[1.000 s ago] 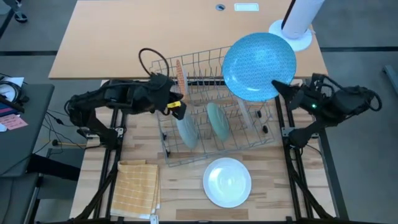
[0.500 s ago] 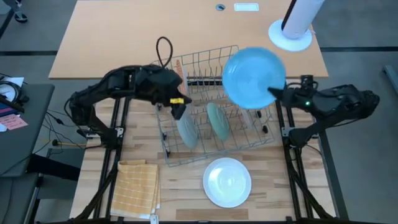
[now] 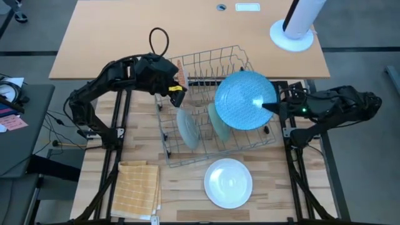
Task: Sort dishes
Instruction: Put the blue patterned plate in the dish rack
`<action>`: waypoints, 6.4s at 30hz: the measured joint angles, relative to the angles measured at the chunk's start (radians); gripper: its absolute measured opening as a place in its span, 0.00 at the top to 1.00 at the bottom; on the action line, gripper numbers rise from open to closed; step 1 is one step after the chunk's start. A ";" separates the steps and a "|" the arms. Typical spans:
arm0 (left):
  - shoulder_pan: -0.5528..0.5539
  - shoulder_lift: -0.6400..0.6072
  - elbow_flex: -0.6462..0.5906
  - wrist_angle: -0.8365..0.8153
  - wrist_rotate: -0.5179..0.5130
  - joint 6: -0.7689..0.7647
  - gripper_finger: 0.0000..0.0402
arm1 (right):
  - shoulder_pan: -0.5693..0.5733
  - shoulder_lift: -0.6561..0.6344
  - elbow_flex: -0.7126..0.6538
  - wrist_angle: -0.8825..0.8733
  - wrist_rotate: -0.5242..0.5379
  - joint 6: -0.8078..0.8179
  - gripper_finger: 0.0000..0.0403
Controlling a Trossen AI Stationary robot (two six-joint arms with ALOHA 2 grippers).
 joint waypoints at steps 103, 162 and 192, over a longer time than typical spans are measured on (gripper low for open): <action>0.032 -0.045 0.000 -0.064 -0.072 -0.051 1.00 | -0.496 0.209 -0.001 0.553 -0.737 -0.129 1.00; -0.019 0.099 0.000 0.282 0.163 -0.203 0.45 | -0.422 0.166 0.001 0.257 -0.605 -0.170 1.00; -0.055 0.105 0.000 0.282 0.189 -0.277 0.96 | -0.401 0.163 0.003 0.249 -0.626 -0.205 0.99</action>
